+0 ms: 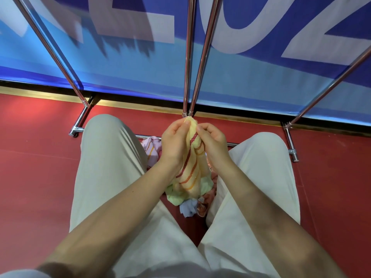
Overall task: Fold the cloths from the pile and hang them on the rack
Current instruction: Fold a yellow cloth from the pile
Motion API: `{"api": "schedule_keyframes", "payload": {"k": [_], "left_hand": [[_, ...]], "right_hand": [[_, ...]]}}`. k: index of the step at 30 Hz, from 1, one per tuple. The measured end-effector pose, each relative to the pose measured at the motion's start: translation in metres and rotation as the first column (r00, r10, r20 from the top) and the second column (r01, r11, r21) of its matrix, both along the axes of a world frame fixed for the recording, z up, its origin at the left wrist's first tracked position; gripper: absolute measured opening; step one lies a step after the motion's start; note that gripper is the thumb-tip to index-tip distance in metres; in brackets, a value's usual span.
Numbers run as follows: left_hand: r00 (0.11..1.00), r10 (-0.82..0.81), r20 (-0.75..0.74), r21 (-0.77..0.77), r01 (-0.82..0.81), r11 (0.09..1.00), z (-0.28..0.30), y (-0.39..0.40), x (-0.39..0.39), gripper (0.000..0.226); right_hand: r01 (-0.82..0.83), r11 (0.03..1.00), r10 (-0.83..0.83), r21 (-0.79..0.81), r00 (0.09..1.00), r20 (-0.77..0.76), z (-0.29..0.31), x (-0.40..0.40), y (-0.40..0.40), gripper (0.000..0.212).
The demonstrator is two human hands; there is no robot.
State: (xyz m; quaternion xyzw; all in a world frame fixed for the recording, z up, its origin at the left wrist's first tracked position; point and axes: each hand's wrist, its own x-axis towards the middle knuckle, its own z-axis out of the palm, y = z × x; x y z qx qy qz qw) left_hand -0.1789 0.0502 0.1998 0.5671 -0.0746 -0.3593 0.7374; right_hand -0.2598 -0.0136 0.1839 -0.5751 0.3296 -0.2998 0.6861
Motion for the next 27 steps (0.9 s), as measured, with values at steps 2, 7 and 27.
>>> {"api": "schedule_keyframes", "payload": {"k": [2, 7, 27], "left_hand": [[0.998, 0.004, 0.056, -0.004, -0.004, 1.000, 0.002, 0.002, 0.009, 0.013], [0.995, 0.082, 0.050, -0.033, -0.080, 0.996, 0.005, 0.010, 0.035, 0.013], [0.958, 0.284, 0.031, 0.014, -0.284, 0.959, -0.020, 0.055, 0.107, 0.019]], "right_hand": [[-0.025, 0.999, 0.025, -0.046, 1.000, -0.017, -0.002, -0.002, 0.001, 0.008], [-0.070, 0.971, 0.043, -0.230, 0.992, -0.119, -0.013, -0.007, 0.003, 0.022], [-0.403, 0.863, 0.089, -0.304, 0.714, -0.694, -0.093, -0.040, -0.011, 0.032]]}}
